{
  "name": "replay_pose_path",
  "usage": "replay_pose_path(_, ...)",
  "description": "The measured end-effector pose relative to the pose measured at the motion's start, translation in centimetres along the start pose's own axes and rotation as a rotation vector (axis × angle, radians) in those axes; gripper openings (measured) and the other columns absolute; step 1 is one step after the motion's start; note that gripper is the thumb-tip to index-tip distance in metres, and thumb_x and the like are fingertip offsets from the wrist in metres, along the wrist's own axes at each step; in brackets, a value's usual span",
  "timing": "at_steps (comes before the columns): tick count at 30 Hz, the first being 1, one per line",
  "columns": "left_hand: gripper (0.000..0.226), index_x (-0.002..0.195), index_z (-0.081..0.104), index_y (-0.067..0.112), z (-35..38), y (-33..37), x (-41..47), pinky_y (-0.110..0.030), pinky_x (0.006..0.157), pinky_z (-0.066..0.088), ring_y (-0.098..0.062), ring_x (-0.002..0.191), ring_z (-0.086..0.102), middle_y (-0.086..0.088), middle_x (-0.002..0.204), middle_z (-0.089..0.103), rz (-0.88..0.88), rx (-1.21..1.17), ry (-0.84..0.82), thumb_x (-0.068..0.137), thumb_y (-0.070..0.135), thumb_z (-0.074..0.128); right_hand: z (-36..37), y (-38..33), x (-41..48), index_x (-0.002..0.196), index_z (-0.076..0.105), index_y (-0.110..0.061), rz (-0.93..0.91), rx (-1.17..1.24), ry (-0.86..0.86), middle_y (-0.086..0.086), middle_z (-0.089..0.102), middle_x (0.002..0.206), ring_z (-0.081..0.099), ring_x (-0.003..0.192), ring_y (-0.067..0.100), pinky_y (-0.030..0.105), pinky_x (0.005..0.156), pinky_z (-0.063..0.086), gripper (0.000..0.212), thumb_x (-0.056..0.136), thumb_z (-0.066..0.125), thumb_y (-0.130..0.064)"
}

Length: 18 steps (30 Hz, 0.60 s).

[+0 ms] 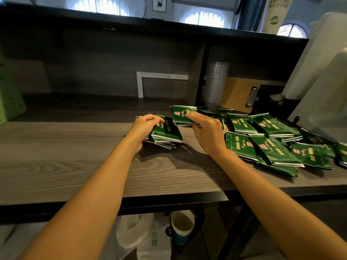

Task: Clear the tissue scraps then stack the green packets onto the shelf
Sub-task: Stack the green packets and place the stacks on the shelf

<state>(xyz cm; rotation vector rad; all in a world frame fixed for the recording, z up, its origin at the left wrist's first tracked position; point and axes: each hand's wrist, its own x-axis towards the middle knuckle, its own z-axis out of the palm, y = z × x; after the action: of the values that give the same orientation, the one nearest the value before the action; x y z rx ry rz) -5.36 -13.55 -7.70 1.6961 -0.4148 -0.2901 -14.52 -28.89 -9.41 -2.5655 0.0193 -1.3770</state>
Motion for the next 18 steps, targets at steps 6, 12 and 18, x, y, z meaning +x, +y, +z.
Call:
replay_pose_path(6, 0.034, 0.082, 0.065, 0.020, 0.2, 0.3, -0.5, -0.027, 0.074, 0.050, -0.015, 0.080, 0.065, -0.002, 0.085, 0.068, -0.063, -0.087, -0.017, 0.090, 0.049, 0.051, 0.2, -0.4, 0.0, 0.119, 0.063, -0.001, 0.028, 0.164, -0.257, 0.019, 0.053, 0.134, 0.047, 0.128, 0.032, 0.035, 0.109, 0.033, 0.044, 0.080, 0.051, 0.017)
replay_pose_path(12, 0.018, 0.097, 0.067, 0.014, 0.4, 0.4, -0.7, -0.021, 0.059, 0.047, -0.009, 0.072, 0.065, 0.001, 0.082, 0.069, -0.080, -0.151, -0.002, 0.087, 0.028, 0.064, 0.3, -1.0, -0.4, 0.127, 0.057, -0.006, 0.007, 0.194, -0.383, 0.015, 0.047, 0.140, 0.040, 0.135, 0.028, 0.037, 0.113, 0.029, 0.052, 0.080, 0.039, 0.007)
replay_pose_path(18, 0.018, 0.104, 0.064, 0.012, 1.0, 0.8, -1.3, -0.015, 0.053, 0.050, -0.008, 0.071, 0.064, 0.001, 0.083, 0.067, -0.055, -0.172, -0.026, 0.088, 0.018, 0.062, -0.8, -1.2, 0.3, 0.125, 0.058, -0.002, 0.144, 0.134, -0.327, 0.016, 0.054, 0.133, 0.048, 0.127, 0.031, 0.045, 0.107, 0.037, 0.056, 0.074, 0.040, 0.015)
